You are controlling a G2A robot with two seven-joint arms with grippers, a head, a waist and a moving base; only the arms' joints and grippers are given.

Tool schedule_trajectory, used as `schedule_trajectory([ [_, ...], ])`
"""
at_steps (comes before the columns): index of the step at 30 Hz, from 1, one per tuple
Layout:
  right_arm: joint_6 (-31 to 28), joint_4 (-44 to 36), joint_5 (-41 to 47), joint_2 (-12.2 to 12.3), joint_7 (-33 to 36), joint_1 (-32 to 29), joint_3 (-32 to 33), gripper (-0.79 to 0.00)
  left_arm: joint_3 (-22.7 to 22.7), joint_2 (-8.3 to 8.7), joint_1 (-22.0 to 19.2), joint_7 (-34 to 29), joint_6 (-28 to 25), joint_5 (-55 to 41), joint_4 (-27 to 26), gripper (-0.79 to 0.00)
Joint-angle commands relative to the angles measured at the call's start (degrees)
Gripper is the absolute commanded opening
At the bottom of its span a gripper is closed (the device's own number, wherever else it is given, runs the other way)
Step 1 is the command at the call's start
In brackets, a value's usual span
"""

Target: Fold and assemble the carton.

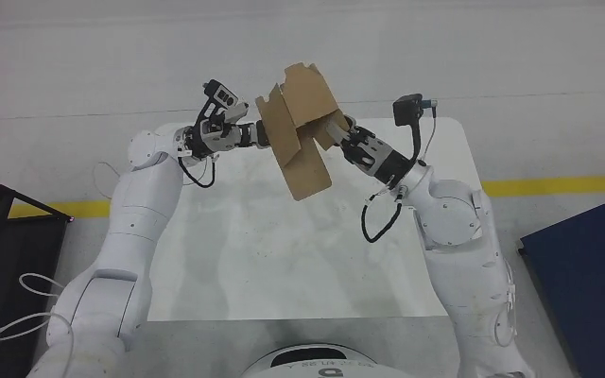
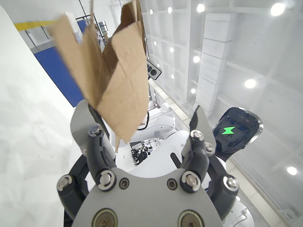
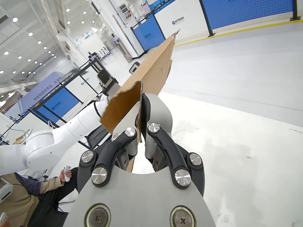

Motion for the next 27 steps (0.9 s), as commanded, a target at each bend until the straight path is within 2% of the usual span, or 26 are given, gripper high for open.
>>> schedule_trajectory([
  [1, -0.69, 0.09, 1.89, 0.14, 0.14, -0.17, 0.32, -0.785, -0.72, 0.22, -0.1, 0.11, -0.11, -0.3, 0.64, -0.262],
  [2, -0.95, 0.13, 2.4, 0.23, 0.28, -0.23, 0.45, -0.785, -1.06, 0.29, -0.16, 0.19, -0.19, -0.65, 0.9, -0.277],
  [5, -1.33, 0.08, 3.09, 0.45, 0.58, -0.51, 0.24, -0.785, -1.45, 0.36, -0.19, 0.35, -0.35, -1.27, 1.28, -0.391],
  [16, -1.35, 0.13, 3.11, 1.05, 0.17, -0.18, -1.5, -0.785, -0.51, 0.3, -0.78, 1.43, -1.42, 0.52, 2.33, -0.496],
  [23, -1.09, 0.2, 3.37, 1.48, -0.09, -0.08, -1.72, -0.785, -0.66, 0.42, -0.72, 2.48, -2.47, 0.85, 2.66, -0.628],
  [27, -1.12, 0.08, 3.59, 1.73, -0.37, -0.17, -1.73, -0.785, -0.47, 0.41, -0.71, 2.51, -2.5, 0.91, 2.76, -0.653],
])
